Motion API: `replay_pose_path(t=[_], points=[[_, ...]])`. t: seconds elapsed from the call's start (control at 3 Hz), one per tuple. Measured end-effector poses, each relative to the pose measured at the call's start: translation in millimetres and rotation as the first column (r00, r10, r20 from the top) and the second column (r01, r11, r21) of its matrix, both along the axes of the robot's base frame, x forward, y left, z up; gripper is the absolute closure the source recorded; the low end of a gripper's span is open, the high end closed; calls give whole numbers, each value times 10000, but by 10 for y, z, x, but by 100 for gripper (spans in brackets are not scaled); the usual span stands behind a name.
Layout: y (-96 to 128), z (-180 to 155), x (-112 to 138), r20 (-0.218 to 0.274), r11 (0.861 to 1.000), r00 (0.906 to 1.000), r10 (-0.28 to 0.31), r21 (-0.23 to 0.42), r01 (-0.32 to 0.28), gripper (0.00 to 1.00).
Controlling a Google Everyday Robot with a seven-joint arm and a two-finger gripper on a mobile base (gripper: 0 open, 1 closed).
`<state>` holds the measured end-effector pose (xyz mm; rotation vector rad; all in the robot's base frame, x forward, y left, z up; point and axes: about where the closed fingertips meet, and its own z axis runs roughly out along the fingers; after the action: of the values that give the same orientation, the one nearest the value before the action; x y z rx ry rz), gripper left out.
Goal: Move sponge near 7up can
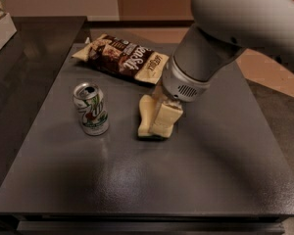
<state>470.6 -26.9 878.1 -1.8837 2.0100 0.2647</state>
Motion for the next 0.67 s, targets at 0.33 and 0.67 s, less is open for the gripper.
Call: replay_pose_path(t=[0.33, 0.67], points=[[183, -55, 66, -76, 9998, 9998, 173, 39, -173, 59], [346, -102, 98, -115, 9994, 9994, 340, 82, -339, 35]])
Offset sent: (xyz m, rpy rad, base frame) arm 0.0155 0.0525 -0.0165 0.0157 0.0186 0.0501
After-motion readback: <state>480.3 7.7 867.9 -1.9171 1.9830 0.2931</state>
